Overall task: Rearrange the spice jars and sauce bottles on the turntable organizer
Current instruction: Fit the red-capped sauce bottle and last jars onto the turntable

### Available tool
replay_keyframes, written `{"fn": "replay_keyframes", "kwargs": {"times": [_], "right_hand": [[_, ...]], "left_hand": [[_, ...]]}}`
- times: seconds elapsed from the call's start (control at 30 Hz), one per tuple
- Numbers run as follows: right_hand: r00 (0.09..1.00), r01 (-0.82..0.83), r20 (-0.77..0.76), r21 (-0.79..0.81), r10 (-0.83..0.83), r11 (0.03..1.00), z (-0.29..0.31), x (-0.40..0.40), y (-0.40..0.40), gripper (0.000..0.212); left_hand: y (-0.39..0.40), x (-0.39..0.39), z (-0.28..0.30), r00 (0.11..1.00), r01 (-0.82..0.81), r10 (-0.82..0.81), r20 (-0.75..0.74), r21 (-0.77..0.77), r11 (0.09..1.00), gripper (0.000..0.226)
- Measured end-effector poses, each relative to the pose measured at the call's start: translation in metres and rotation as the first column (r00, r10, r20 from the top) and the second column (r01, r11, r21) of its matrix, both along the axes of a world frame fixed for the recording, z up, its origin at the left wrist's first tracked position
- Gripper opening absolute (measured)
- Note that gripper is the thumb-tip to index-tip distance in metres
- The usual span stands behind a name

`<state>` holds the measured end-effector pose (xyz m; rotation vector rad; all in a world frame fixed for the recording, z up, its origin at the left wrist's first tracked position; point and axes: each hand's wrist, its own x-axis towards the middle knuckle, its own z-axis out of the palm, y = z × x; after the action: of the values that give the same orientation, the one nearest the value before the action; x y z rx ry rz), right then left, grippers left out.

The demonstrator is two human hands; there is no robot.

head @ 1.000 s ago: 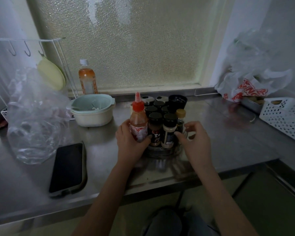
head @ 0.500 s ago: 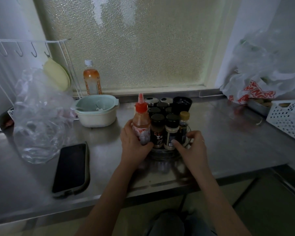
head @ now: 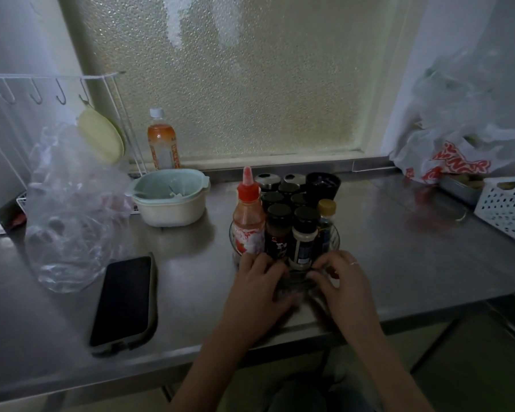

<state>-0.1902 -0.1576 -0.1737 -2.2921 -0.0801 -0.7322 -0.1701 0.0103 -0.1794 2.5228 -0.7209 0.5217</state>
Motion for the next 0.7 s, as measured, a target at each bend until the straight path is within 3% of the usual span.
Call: {"fn": "replay_keyframes", "kwargs": {"times": [0.17, 0.3, 0.43, 0.7], "right_hand": [[0.999, -0.037, -0.031, -0.047, 0.035, 0.998, 0.003, 0.012, 0.009, 0.014], [0.998, -0.042, -0.052, -0.065, 0.039, 0.997, 0.008, 0.040, 0.015, 0.019], [0.990, -0.085, -0.114, -0.059, 0.078, 0.995, 0.011, 0.076, 0.015, 0.019], [0.969, -0.159, -0.182, 0.043, 0.164, 0.986, 0.012, 0.151, 0.009, 0.015]], "left_hand": [[0.011, 0.025, 0.006, 0.999, -0.015, 0.010, -0.045, -0.098, 0.995, 0.024], [0.018, 0.058, 0.012, 0.991, -0.013, 0.006, -0.131, -0.055, 0.998, 0.025], [0.021, 0.087, 0.014, 0.980, -0.046, 0.023, -0.200, -0.110, 0.993, 0.032], [0.004, 0.135, 0.016, 0.966, -0.219, 0.189, -0.176, -0.169, 0.961, 0.034]]}}
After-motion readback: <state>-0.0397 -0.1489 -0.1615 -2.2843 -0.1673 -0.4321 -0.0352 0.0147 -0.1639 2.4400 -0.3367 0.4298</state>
